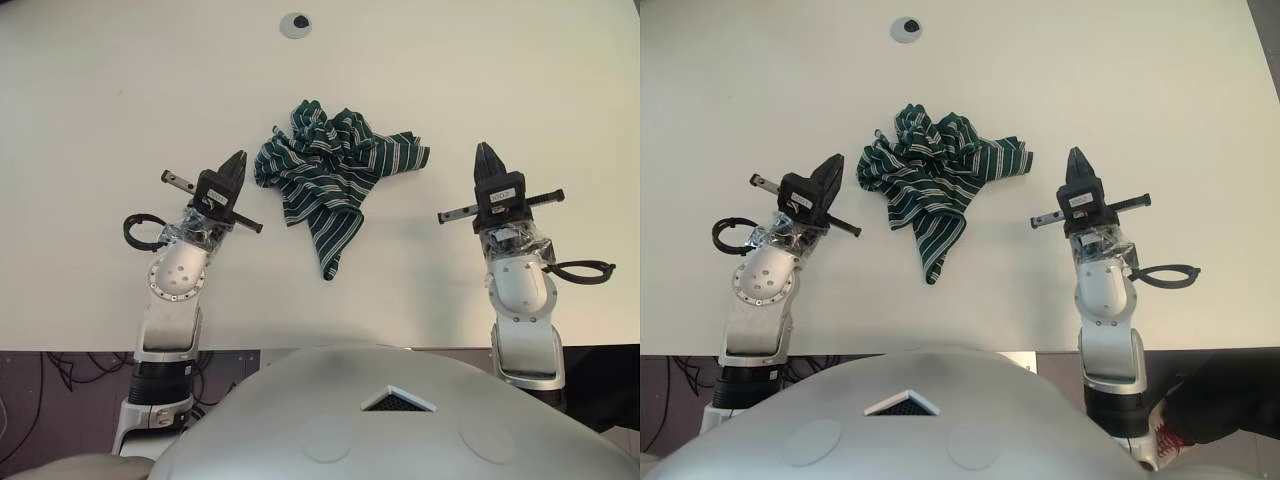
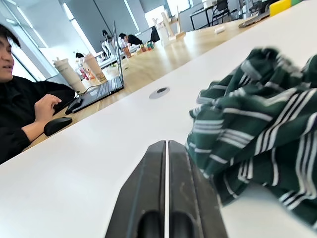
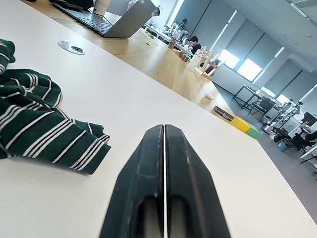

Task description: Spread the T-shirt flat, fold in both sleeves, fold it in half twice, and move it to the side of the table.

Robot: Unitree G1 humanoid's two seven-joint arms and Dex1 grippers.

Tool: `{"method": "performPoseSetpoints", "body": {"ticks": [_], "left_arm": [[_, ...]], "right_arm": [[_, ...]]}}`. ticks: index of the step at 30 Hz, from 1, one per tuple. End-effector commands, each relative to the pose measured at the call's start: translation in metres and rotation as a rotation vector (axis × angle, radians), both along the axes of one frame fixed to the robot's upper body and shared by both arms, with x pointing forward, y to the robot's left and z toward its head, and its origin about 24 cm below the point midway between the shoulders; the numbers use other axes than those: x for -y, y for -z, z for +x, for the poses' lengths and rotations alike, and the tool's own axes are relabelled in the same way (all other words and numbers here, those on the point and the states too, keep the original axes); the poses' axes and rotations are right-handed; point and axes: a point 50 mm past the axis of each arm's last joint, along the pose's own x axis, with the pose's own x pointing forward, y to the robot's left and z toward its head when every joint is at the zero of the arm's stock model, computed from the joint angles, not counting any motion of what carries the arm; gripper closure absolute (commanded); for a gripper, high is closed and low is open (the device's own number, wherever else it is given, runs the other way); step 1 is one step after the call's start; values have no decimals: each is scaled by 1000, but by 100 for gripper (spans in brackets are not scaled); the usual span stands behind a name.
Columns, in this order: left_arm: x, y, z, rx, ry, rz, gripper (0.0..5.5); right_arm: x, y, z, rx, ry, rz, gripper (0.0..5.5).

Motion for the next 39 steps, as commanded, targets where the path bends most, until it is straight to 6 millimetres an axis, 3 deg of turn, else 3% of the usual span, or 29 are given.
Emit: {"method": "performPoseSetpoints", "body": {"ticks": [1,7,15,19,22,27,30,39], "left_arm": [[-1,0,3,13,31,-12,547],[-10,6,14,39,-30,-3,547],[-10,-1,19,90,-26,-34,547],[0,-10,30,144,36,-68,547],[11,-9,27,113,125,-123,547],[38,-10,21,35,360,-72,479],[44,-16,30,33,376,-60,437],[54,-16,47,-9,437,-41,437]], "right_arm": [[-4,3,2,5,-14,10,548],[-2,8,2,4,6,17,548],[-4,8,3,1,1,26,548],[-8,8,4,0,0,29,548],[-10,8,7,0,-9,34,548],[-18,10,13,-3,-25,43,550],[-24,12,18,-6,-39,45,550],[-41,23,35,-17,-75,65,550]]}}
